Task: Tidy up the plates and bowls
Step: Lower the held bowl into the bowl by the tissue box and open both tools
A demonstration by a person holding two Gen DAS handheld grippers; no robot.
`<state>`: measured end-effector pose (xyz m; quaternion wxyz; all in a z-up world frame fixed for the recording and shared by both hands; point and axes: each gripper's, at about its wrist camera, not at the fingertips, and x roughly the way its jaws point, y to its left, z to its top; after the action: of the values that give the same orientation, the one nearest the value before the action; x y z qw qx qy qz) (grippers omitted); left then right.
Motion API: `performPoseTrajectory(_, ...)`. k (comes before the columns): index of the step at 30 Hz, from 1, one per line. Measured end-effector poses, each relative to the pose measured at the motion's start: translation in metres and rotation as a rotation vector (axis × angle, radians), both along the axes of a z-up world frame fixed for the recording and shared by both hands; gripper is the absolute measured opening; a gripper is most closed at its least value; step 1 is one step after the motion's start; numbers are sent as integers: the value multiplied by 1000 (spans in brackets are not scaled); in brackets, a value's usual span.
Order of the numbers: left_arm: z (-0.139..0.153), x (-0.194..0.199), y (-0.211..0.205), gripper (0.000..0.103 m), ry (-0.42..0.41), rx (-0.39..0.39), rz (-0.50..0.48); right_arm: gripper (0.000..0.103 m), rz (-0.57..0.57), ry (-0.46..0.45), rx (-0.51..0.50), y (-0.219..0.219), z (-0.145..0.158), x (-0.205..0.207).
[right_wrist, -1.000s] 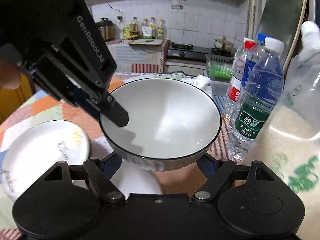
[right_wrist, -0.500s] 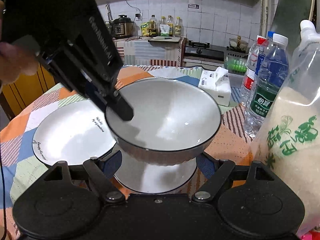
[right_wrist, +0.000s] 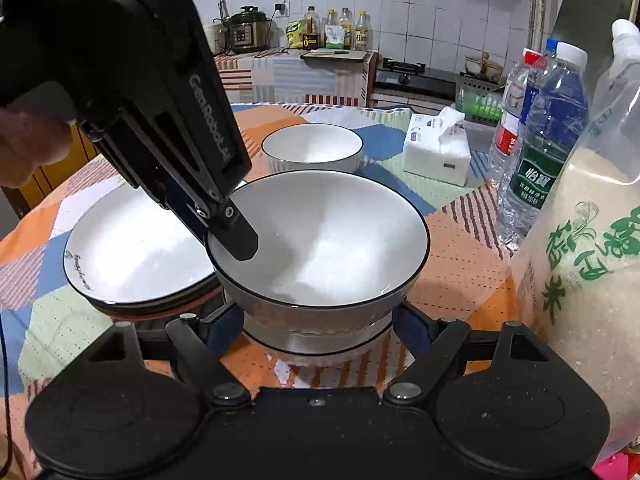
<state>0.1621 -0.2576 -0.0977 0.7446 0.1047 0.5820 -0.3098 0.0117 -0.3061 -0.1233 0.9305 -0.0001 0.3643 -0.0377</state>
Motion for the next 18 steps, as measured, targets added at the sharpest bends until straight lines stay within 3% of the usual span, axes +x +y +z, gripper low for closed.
performPoseTrajectory(11,-12,-15,-14,15,-125,80,-72,88,11,10,-11,3,0,-2)
performPoseTrajectory(18,-1,-12,0,16,-117,2,-80,87,4,20,4,4,12,-8)
